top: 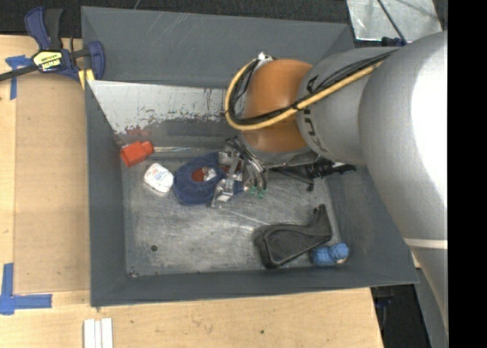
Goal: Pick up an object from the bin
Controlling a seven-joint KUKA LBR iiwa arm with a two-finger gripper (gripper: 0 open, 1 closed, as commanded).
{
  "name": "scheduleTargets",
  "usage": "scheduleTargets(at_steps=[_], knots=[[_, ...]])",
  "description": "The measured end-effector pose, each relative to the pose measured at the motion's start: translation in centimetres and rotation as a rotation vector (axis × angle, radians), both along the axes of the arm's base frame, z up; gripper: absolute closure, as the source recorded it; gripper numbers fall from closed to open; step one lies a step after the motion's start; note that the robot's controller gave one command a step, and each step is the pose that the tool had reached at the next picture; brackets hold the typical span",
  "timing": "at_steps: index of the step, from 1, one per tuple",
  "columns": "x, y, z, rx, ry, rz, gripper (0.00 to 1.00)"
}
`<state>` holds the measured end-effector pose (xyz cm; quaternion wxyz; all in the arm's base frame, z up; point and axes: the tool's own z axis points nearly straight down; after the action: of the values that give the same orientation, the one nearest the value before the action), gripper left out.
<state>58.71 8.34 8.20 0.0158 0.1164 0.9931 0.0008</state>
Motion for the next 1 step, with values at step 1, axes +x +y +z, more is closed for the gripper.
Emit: scheduleTargets(at_steps=[1], knots=[[0.78,0.81,11.60,0.004,0.020,0.013,1.00]])
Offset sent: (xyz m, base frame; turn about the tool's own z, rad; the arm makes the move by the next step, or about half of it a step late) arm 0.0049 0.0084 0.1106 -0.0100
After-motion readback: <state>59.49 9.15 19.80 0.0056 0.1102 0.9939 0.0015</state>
